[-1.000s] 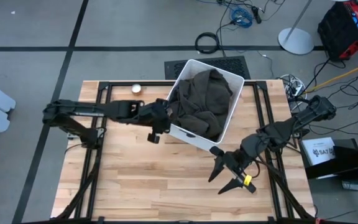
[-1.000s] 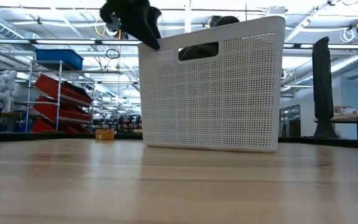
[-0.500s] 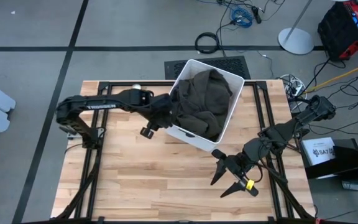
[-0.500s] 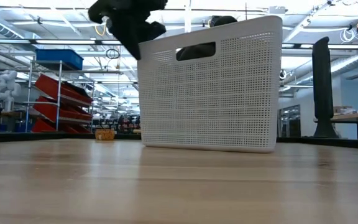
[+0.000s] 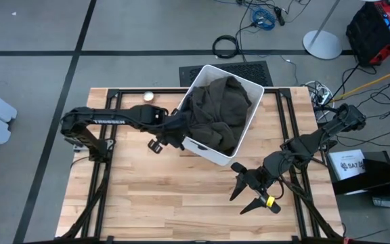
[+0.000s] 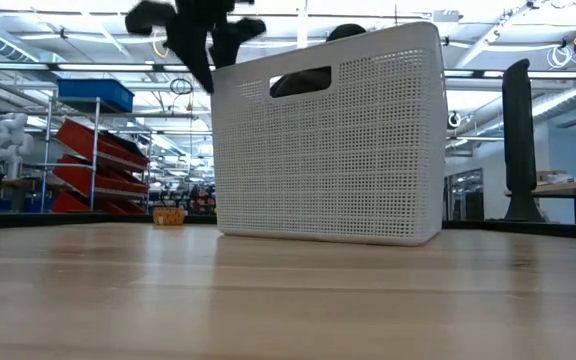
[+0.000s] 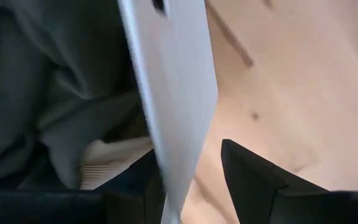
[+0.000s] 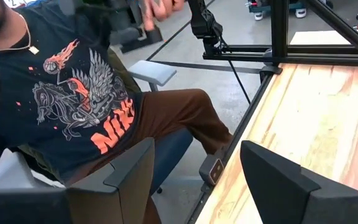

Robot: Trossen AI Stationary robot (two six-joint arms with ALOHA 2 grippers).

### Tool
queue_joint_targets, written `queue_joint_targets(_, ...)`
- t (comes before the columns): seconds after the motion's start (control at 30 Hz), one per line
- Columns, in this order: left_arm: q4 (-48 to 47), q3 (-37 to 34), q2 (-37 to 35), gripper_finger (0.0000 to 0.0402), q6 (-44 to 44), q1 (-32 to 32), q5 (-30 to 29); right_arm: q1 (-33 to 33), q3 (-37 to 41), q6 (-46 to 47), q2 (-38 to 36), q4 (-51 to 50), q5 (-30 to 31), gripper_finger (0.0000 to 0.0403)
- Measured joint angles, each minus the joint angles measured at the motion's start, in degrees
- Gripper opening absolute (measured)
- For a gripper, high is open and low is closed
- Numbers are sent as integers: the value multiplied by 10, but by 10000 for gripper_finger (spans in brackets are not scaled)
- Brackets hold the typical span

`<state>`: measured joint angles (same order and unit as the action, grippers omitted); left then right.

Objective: Sort clothes
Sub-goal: Move the white laundry bin to the top middle of the table

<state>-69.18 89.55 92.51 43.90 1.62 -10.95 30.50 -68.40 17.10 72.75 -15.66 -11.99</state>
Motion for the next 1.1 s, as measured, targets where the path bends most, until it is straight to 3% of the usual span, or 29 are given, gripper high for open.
queue_joint_targets(0.23,1,72,-30,154,-101,-35,2,-1,0,0,0,7,1,225)
queue_joint_targets(0.3,28,102,-34,154,-181,-26,-7,-1,0,1,0,7,2,225)
queue_joint_targets(0.47,44,159,-35,154,-475,51,-105,-2,0,-1,0,8,2,225)
queue_joint_targets(0.5,40,162,-35,154,-521,79,-81,-2,0,-2,0,8,2,225)
queue_joint_targets(0.57,18,162,-35,154,-583,139,26,-2,0,-2,0,8,3,225)
queue_joint_targets(0.67,-2,150,-29,154,-620,208,133,-2,0,-2,0,8,3,225)
queue_joint_targets(0.93,19,131,5,154,-631,257,197,5,0,-18,0,-7,1,225)
queue_joint_targets(1.1,1,129,47,154,-631,257,173,5,0,-18,0,-16,1,225)
